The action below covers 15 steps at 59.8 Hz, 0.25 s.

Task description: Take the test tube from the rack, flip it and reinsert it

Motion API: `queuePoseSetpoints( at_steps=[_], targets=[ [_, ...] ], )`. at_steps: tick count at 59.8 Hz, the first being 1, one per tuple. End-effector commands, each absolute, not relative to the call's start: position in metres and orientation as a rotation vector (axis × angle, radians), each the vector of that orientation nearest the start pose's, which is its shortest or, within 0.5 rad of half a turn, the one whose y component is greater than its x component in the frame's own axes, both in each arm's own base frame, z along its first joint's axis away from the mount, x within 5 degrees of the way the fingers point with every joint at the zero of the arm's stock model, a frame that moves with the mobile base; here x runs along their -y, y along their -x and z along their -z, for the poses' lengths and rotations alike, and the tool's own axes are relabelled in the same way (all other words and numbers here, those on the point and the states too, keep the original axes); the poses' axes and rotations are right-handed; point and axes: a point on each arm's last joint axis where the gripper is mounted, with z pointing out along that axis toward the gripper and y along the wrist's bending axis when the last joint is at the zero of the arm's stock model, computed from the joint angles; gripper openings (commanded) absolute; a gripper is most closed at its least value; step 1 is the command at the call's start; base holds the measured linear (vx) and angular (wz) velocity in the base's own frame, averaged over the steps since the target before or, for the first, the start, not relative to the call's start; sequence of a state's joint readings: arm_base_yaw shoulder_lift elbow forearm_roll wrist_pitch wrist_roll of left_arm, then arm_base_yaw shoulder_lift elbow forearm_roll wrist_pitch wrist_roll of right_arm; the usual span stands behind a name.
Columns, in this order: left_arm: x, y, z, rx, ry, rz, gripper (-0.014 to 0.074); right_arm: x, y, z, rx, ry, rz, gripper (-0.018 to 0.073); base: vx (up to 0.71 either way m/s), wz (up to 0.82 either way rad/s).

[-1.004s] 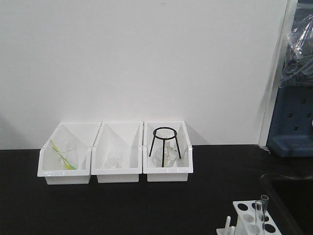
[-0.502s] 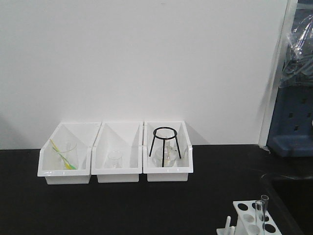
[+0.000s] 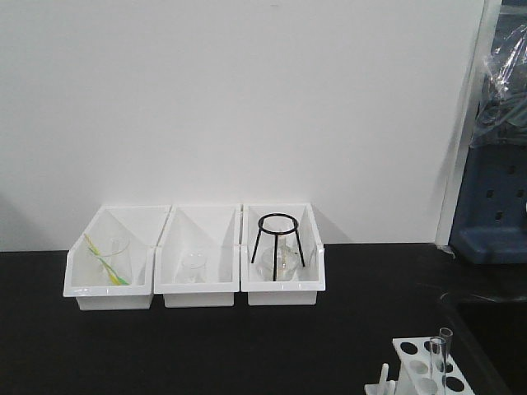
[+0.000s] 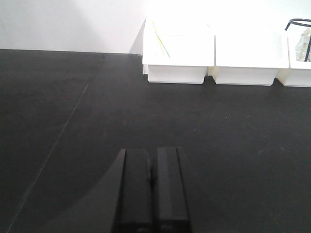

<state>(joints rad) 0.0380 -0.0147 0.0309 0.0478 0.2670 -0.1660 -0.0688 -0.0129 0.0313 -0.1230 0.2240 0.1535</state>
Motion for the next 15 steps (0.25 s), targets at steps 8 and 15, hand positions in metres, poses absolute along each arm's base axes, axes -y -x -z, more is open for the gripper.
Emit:
queuePoseSetpoints(
  at_steps=[8,15],
  targets=[
    [-0.0024,-0.0558,-0.1861,-1.681,0.136,0.063,-0.0006,0.0056,-0.0556,-0.1908,-1.632,-0.086,0.054,-0.0012,0.00,0.00],
    [-0.0024,-0.0558,-0.1861,-1.681,0.136,0.063,-0.0006,0.0056,-0.0556,-0.1908,-1.632,-0.086,0.054,-0.0012,0.00,0.00]
  ],
)
